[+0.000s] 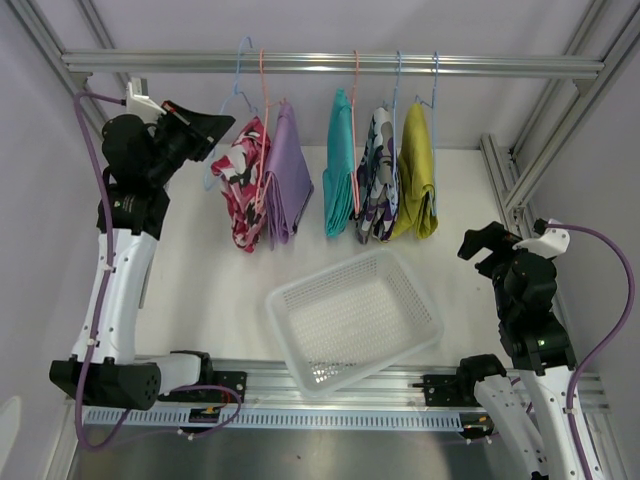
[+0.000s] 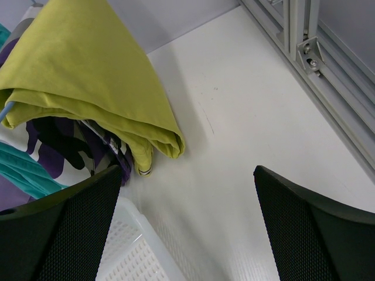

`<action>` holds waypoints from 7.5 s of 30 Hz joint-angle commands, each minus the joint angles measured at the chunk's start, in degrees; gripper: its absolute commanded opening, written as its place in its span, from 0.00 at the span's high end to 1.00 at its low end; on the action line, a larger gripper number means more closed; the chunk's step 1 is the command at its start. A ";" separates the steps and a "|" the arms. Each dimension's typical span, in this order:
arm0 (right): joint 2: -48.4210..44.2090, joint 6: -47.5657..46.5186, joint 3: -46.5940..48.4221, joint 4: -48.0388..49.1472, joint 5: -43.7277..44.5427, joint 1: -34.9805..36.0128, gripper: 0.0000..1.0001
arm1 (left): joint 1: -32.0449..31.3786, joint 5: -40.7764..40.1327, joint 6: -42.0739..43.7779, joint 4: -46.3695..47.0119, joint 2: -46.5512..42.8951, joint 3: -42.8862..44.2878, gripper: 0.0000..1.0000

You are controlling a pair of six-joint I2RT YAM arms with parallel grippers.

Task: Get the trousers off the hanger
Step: Pick up the hanger from the clothesline, then remove the trousers from the hanger.

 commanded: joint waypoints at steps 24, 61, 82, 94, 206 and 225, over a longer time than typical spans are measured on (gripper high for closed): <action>1.54 -4.41 6.68 1.38 -8.10 1.71 0.01 | -3.74 -23.58 13.12 -4.11 -23.60 -1.53 1.00; 51.99 -23.66 41.68 11.56 2.88 75.45 0.00 | -6.47 -44.09 25.96 -3.58 -43.21 -31.07 1.00; 72.82 -15.66 44.72 31.87 -17.67 63.24 0.01 | -6.56 -43.21 24.65 -5.69 -40.66 -31.68 0.99; 81.25 -10.83 51.07 34.33 -33.67 54.80 0.01 | -6.82 -42.68 24.64 -5.78 -39.87 -31.60 1.00; 70.63 -16.54 81.64 8.15 -2.75 57.52 1.00 | -6.82 -38.55 24.29 -8.06 -31.52 -30.10 1.00; 78.01 -16.89 99.93 7.18 -4.15 56.56 1.00 | -23.23 -50.84 30.00 -12.36 -25.90 -27.47 0.99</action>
